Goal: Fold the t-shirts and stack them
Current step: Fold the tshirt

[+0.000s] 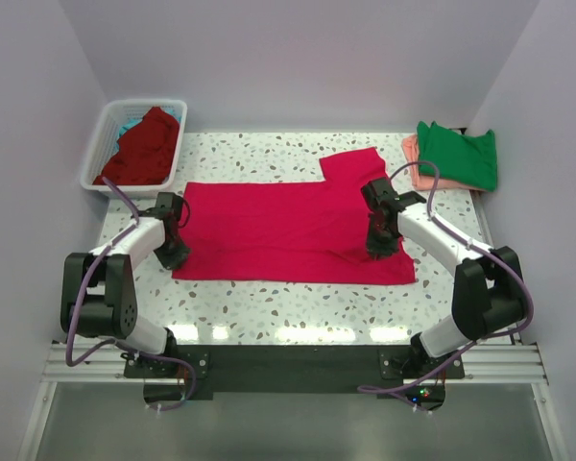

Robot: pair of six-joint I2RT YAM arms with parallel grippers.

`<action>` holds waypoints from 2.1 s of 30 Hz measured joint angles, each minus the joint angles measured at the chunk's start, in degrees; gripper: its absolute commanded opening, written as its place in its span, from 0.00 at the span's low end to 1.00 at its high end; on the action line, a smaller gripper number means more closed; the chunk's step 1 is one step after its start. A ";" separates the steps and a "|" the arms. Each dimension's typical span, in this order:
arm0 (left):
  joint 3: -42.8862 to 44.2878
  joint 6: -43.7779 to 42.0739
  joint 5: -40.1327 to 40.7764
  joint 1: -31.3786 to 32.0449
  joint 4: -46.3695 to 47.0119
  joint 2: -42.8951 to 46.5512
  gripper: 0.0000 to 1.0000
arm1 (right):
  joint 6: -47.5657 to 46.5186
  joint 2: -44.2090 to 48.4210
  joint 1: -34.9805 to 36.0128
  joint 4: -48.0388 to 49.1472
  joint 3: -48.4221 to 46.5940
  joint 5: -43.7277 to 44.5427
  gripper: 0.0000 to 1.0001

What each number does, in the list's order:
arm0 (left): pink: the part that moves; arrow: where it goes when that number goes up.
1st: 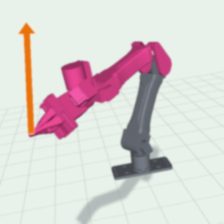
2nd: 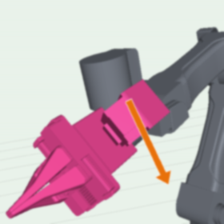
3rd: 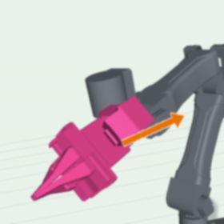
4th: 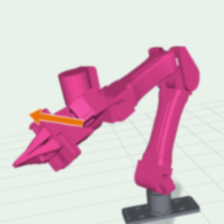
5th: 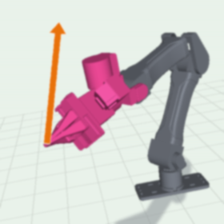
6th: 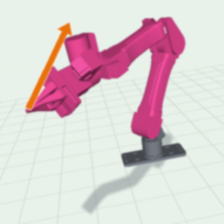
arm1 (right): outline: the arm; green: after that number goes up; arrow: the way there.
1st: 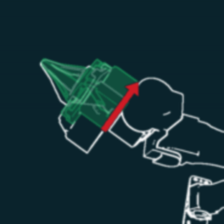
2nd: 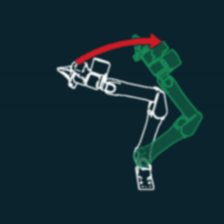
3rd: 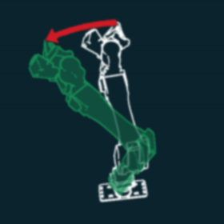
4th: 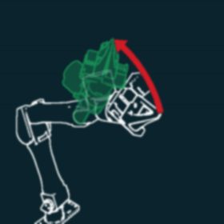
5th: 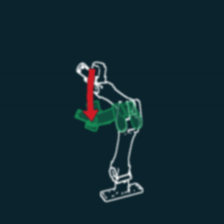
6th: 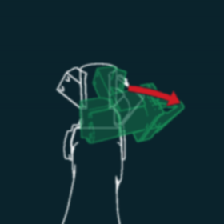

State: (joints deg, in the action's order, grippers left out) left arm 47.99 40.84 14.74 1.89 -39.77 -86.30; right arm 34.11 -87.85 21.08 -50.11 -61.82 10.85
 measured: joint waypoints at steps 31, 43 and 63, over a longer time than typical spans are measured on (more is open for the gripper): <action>-0.94 2.14 0.42 -0.07 -11.96 3.26 0.28 | 0.33 -2.97 1.79 0.94 -1.95 -0.04 0.14; 4.87 2.32 1.57 -0.07 -10.51 4.83 0.29 | 0.17 -2.97 1.84 0.98 -2.08 -0.09 0.15; 7.54 -1.03 -3.50 -0.11 3.56 -5.18 0.35 | -0.22 -5.84 7.52 1.55 -2.08 -1.40 0.15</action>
State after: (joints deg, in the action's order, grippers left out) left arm 55.53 39.81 11.25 1.78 -36.21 -91.48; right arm 33.89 -93.69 28.60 -48.56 -63.90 9.45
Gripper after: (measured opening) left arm 0.330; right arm 0.143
